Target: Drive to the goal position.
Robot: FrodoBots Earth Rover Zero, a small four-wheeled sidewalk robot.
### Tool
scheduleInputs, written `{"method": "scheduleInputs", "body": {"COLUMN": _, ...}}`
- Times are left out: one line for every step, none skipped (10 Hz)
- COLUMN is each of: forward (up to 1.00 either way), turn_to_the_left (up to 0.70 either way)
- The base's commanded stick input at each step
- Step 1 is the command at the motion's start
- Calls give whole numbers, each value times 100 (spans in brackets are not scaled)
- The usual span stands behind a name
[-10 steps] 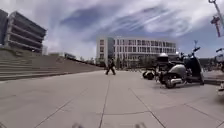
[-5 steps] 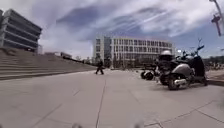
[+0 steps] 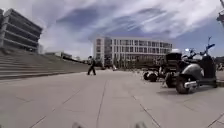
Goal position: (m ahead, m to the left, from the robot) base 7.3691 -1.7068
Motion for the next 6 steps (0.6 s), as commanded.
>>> {"method": "scheduleInputs", "body": {"forward": 70, "turn_to_the_left": 0}}
{"method": "scheduleInputs", "body": {"forward": 70, "turn_to_the_left": 0}}
{"method": "scheduleInputs", "body": {"forward": 70, "turn_to_the_left": 0}}
{"method": "scheduleInputs", "body": {"forward": 70, "turn_to_the_left": 0}}
{"method": "scheduleInputs", "body": {"forward": 70, "turn_to_the_left": 0}}
{"method": "scheduleInputs", "body": {"forward": 70, "turn_to_the_left": 0}}
